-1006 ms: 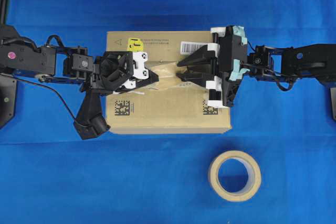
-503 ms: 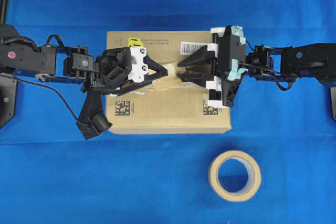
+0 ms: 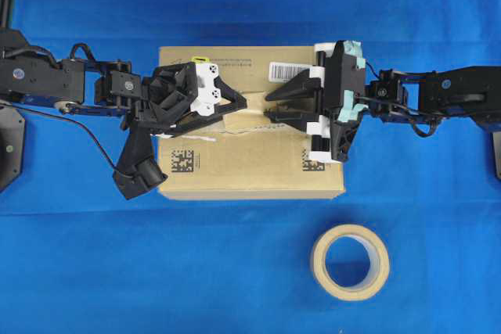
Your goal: Apply tape along the seams of the closed cardboard box to seal it securely.
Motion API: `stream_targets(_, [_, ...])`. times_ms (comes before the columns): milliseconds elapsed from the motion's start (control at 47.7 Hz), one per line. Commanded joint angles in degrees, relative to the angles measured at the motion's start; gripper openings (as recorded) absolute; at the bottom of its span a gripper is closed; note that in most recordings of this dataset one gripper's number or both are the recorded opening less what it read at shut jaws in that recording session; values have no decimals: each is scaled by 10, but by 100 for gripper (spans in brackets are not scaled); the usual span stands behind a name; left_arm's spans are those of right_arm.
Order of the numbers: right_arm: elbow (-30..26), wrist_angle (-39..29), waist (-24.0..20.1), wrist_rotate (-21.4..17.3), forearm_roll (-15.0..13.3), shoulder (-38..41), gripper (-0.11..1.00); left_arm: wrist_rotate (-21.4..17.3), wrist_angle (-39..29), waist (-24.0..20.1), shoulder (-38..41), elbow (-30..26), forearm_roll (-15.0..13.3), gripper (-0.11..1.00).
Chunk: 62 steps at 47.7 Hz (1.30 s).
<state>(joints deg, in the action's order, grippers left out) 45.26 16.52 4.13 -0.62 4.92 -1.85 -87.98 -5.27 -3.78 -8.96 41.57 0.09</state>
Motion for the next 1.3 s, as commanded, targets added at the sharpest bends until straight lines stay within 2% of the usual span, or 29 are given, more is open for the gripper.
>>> stream_targets(0, [-4,-8,-4,1,6,-4,39,1,-10,-7,-15,-7,-2,63])
stream_targets(712, [-4,-17,-4,1,14,-4,39,8,-32,-13,-23,-4,-2,63])
stream_targets(985, [-2,-23,-5,1,14,-13,39,11,-25,-11,-57,9,-2,63])
stream_targets(1131, [-3,-41,-12,2,15,-46,39,48,8,-5,-77,23,-8,62])
stream_targets(1278, [-3,-44,-15,9,12,-91,39,133,85,6,-90,39,-13,62])
